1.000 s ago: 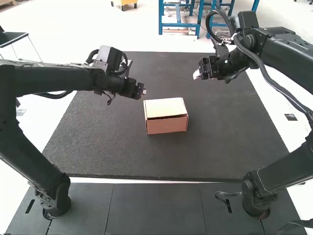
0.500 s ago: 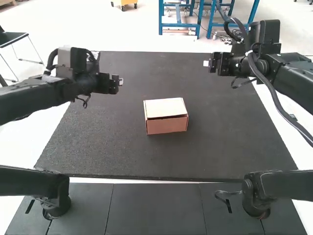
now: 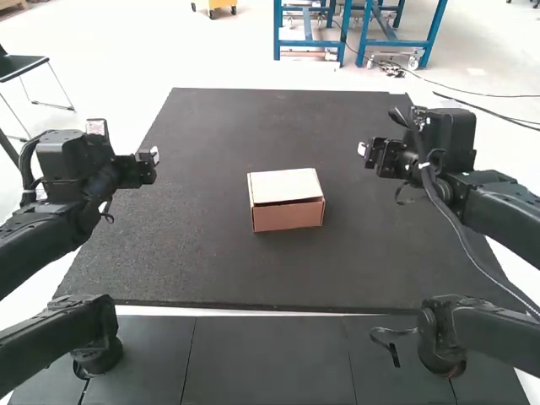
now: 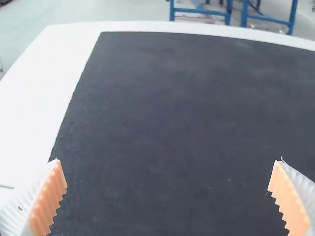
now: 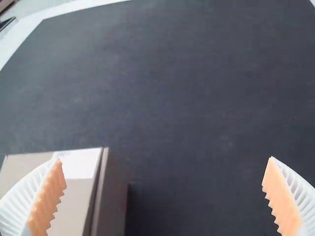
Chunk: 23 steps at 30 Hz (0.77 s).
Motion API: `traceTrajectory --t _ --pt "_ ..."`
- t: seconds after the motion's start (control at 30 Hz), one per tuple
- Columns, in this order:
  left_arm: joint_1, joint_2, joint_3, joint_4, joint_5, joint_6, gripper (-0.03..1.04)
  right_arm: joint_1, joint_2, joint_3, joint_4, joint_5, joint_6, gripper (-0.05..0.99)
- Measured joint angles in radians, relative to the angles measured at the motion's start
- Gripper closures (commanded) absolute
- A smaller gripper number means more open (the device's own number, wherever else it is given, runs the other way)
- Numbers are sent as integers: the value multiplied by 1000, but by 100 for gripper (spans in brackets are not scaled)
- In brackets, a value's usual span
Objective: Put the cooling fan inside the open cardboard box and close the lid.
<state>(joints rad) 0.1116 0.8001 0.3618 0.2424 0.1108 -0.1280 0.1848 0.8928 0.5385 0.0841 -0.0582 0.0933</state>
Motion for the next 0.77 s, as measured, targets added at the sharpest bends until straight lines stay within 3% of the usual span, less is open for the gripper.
traceTrajectory --t 0.13,0.27,0.6,0.77 --pt "119 -1 -46 67 76 0 4 -13 -66 -76 77 12 0 2" --pt "185 -3 -82 109 130 0 4 -19 -99 -140 130 19 0 2" --pt "196 -126 -259 241 200 0 4 -33 -158 -275 285 26 -3 2" --pt "191 -255 -319 228 206 -21 4 -51 -180 -346 322 28 -13 3"
